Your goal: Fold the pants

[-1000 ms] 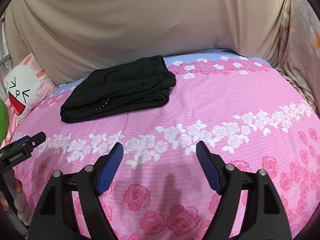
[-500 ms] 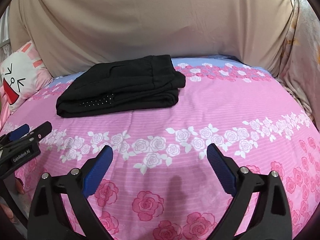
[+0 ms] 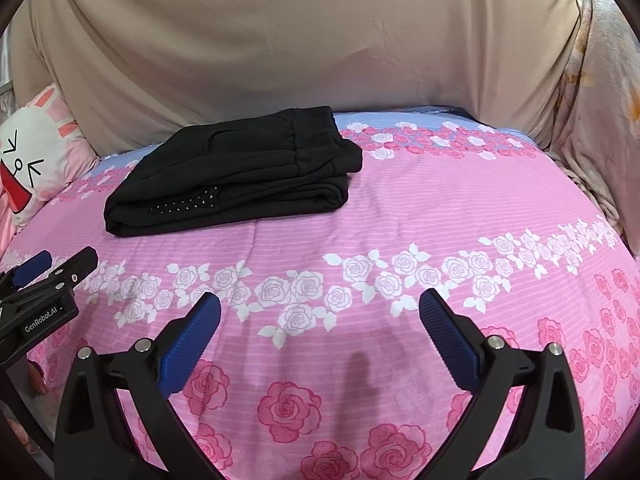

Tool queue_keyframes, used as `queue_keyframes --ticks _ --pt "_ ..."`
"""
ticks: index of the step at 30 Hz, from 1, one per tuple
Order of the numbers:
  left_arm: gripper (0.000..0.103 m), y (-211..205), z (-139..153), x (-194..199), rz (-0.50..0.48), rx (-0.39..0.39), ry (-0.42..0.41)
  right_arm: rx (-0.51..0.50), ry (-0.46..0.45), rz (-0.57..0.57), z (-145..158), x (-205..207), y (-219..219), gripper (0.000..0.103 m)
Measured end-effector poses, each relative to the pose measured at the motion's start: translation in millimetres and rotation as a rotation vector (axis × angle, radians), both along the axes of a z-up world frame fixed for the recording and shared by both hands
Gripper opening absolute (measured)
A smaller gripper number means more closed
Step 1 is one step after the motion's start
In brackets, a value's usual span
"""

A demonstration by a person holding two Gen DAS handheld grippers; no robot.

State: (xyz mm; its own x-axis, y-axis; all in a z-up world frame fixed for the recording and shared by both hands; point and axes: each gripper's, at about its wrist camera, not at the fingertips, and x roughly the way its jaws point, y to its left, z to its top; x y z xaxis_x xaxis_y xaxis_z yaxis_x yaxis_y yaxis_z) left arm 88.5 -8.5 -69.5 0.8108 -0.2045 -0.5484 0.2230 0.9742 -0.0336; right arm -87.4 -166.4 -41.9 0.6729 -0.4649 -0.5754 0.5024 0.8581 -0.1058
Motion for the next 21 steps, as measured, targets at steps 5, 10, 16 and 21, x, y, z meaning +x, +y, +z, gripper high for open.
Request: queue_keyframes --ticks 5,10,16,21 --pt "0.087 0.0 -0.2 0.1 -0.001 0.001 0.001 0.001 0.002 -0.001 -0.4 0.2 0.2 0.097" --pt "0.087 0.2 -0.5 0.4 0.0 0.002 0.001 0.001 0.002 -0.003 -0.6 0.2 1.0 0.097" --pt "0.087 0.2 -0.6 0.4 -0.001 0.002 0.001 0.001 0.002 -0.003 -1.1 0.3 0.7 0.098" --pt "0.087 0.0 -1.1 0.2 -0.001 0.002 0.001 0.001 0.002 -0.003 -1.0 0.2 0.6 0.098"
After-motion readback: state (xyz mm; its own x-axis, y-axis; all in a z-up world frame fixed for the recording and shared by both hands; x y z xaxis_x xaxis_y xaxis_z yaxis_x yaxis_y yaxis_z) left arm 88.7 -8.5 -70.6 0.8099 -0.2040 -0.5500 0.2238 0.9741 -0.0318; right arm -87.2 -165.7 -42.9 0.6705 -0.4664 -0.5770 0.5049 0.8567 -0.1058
